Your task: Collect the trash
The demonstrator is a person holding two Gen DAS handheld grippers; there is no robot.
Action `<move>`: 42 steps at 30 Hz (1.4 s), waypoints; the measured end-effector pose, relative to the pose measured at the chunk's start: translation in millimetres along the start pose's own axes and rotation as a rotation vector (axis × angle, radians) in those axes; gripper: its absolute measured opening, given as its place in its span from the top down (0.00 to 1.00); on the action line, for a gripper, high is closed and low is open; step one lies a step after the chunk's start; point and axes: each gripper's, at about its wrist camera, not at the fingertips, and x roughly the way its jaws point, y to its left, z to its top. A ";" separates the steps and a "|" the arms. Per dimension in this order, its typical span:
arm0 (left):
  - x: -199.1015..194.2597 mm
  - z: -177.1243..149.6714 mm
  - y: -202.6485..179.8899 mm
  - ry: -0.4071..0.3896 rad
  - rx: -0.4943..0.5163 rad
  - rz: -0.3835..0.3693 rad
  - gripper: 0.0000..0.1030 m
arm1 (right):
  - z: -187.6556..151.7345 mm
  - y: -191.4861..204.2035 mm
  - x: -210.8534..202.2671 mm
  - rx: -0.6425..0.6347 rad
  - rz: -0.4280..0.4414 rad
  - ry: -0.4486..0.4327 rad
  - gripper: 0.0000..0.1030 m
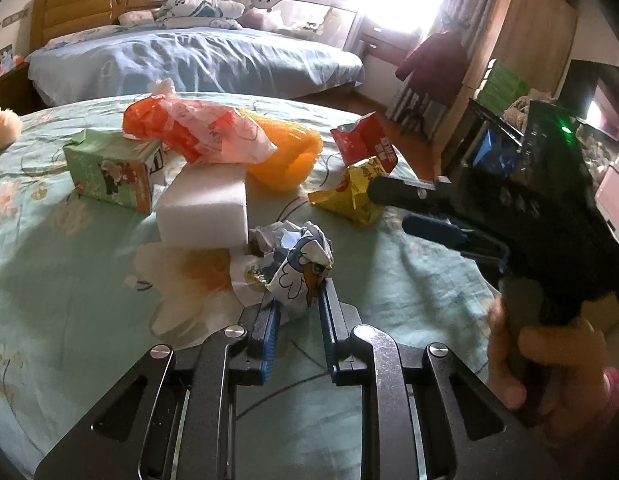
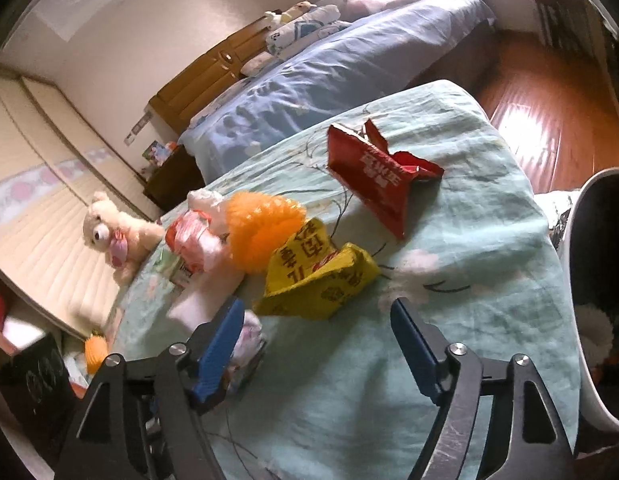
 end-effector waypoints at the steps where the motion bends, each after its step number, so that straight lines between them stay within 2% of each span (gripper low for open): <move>1: -0.9 -1.3 0.8 0.001 -0.002 0.000 0.83 | 1.8 -1.3 2.2 0.017 0.005 0.003 0.24; 5: -3.6 -5.4 3.6 0.003 -0.011 0.001 0.83 | 6.0 -2.5 14.8 0.050 0.005 0.008 0.25; 7: -5.1 -6.1 3.6 0.002 -0.008 0.002 0.83 | 6.5 0.8 16.2 0.030 -0.036 -0.003 0.38; 8: -5.9 -6.8 2.8 0.001 -0.007 0.002 0.83 | 6.4 1.2 16.4 0.028 -0.033 -0.002 0.55; 9: -6.2 -6.2 2.5 0.001 -0.007 0.001 0.83 | 6.1 1.3 15.0 0.031 -0.016 -0.003 0.59; 11: -7.0 -5.6 0.5 -0.001 -0.004 -0.002 0.83 | 3.8 3.5 7.8 0.005 -0.039 -0.015 0.63; 23: -5.6 -3.2 -31.3 0.003 0.048 -0.054 0.83 | -27.9 -16.6 -53.4 -0.050 -0.081 -0.057 0.64; 32: 4.1 1.3 -73.8 0.016 0.116 -0.114 0.83 | -39.3 -61.9 -105.1 0.013 -0.150 -0.129 0.64; 42: 21.7 4.4 -128.3 0.039 0.193 -0.178 0.83 | -37.8 -102.0 -142.9 0.060 -0.233 -0.186 0.64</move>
